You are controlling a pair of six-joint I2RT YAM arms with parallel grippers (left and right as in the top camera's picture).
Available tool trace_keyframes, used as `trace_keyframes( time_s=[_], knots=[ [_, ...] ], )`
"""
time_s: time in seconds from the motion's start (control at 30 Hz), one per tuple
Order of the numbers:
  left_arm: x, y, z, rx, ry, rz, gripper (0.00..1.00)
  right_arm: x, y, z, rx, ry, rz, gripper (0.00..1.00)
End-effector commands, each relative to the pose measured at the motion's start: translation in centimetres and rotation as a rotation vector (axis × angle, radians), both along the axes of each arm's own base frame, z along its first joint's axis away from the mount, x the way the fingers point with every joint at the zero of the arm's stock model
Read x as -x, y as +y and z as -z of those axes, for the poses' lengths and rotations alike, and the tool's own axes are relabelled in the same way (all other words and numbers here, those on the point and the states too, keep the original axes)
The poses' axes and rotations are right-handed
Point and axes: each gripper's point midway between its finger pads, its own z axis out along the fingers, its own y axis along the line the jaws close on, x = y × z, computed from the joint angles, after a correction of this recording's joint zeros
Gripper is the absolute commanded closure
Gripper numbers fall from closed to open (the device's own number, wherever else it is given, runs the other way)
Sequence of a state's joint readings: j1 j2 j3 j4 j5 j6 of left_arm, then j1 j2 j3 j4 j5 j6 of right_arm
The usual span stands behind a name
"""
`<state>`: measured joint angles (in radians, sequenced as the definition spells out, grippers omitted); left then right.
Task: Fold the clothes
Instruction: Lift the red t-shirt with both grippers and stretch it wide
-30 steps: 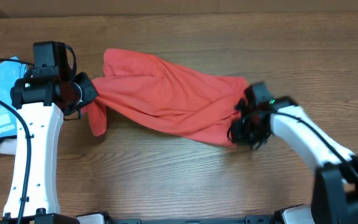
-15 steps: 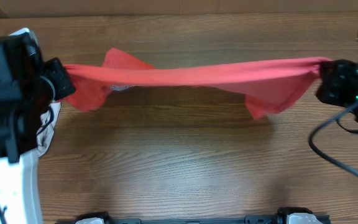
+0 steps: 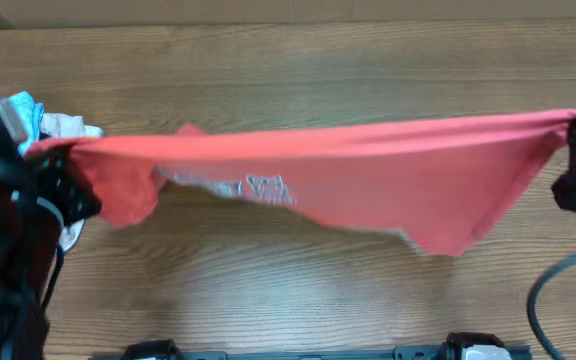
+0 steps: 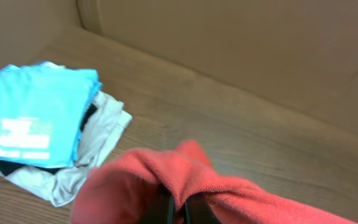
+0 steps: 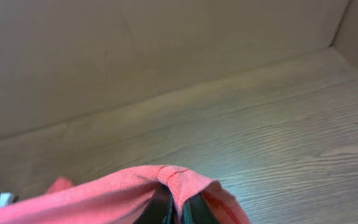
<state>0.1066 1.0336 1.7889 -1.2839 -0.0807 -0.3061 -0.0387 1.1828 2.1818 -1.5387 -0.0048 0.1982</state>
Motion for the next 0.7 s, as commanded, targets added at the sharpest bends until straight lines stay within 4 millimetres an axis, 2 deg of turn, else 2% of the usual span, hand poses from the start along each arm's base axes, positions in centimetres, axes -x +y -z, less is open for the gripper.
trace_keyframes(
  time_s=[0.0,0.23,0.37,0.47,0.53,0.57,0.6,0.63,0.67],
  knots=[
    [2.4,1.2,-2.6,-0.066,-0.094,-0.067,0.96,0.9,-1.4,-1.6,0.017,-0.060,0.085,0.96],
    [2.3,1.1,-2.8,-0.053,-0.104,-0.064,0.96,0.5,-1.5,-1.5,0.018,-0.051,0.085,0.96],
    [-0.1,0.3,-2.1,-0.003,-0.079,-0.017,0.96,-1.9,-1.6,-0.2,0.018,0.012,0.084,0.96],
    [-3.4,-0.4,-1.0,0.033,-0.041,0.037,0.96,-6.1,-1.8,2.3,0.017,0.113,0.083,0.96],
    [-7.7,-0.8,0.2,0.060,-0.012,0.080,0.96,-10.1,-1.9,4.8,0.025,0.193,0.073,0.96],
    [-9.1,-0.9,0.6,0.068,-0.007,0.092,0.96,-11.1,-2.0,5.4,0.025,0.208,0.073,0.96],
    [-12.5,-1.3,1.7,0.087,-0.001,0.129,0.96,-14.8,-2.2,7.6,0.036,0.254,0.064,0.96],
    [-14.6,-1.6,2.2,0.096,-0.007,0.163,0.96,-15.7,-2.2,8.2,0.041,0.263,0.060,0.96],
    [-18.1,-2.0,3.1,0.109,-0.026,0.206,0.96,-19.1,-2.5,9.8,0.052,0.271,0.059,0.96]
  ],
)
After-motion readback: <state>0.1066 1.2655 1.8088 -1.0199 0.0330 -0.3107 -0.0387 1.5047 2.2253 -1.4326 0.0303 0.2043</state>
